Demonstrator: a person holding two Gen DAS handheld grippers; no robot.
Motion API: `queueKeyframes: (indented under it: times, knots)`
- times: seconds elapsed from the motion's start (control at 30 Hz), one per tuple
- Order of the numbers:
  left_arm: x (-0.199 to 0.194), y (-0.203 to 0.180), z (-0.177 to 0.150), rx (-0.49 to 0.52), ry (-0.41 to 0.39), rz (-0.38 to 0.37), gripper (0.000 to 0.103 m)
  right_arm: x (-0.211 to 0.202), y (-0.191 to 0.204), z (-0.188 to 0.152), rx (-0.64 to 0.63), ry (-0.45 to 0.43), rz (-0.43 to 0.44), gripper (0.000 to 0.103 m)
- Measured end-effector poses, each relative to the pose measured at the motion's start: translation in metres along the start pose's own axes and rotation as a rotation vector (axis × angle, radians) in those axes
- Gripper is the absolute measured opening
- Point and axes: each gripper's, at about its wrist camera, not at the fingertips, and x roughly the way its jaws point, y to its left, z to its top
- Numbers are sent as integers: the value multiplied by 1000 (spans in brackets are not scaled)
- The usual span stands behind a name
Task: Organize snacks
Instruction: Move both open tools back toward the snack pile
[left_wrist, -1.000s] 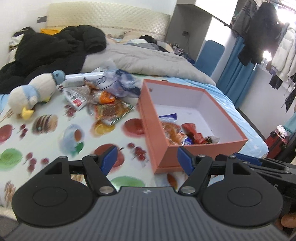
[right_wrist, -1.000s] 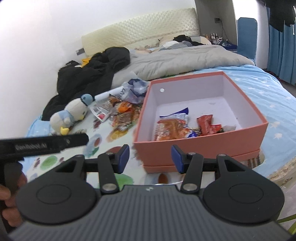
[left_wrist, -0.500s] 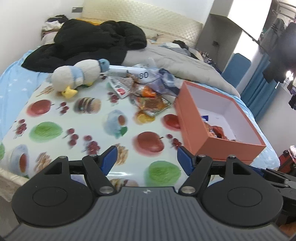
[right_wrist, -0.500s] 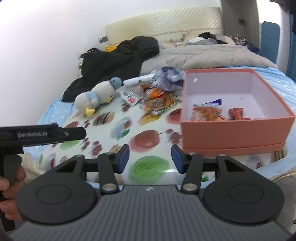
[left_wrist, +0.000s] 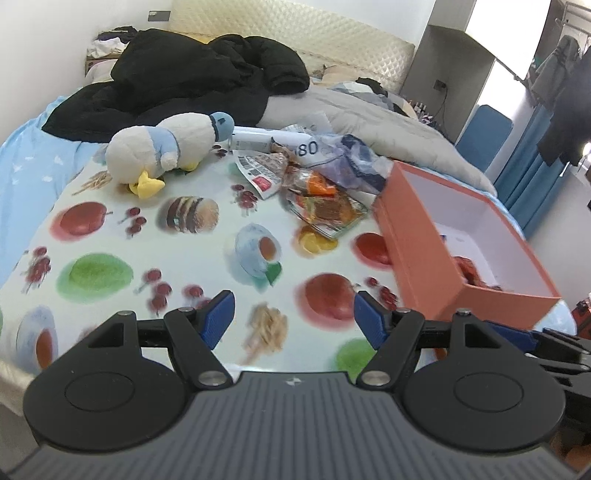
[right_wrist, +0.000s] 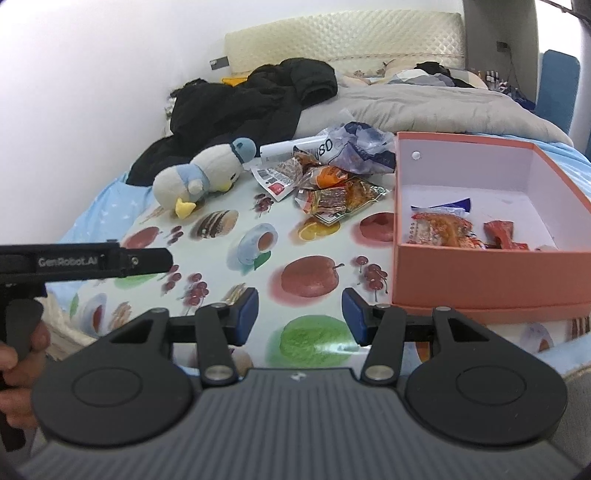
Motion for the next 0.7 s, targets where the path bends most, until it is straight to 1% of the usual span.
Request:
queueKeyframes:
  times: [0.13,0.27,0.3,0.37,0.43,0.5,0.57,0.6,0.7]
  knots:
    - [43,14,24,73,-5,23,76,33,6,11,-17,-5,4,53]
    - [89,26,51,118,6,23,76,67,9,24,-31,-19,-13,53]
    - [101,27,58,142,7,17,75,76,10,28,-34,-20,-20,53]
    - [130,29,70,197,21,36,76,93,10,33,-40,-43,-28,53]
    - [160,35,83,227,35,56,75,113,10,38,-51,-59,-60,60]
    - [184,41,98,237,38,37,75,137,10,42,-49,-50,-77,76]
    - [207,44,114,240,50,32,75,159,8,47,-43,-48,-81,82]
    - [215,44,121,251,46,30,75,169,7,50,-51,-55,-87,84]
    - [245,40,143,301,37,27,75,202,4,56,-57,-76,-119,84]
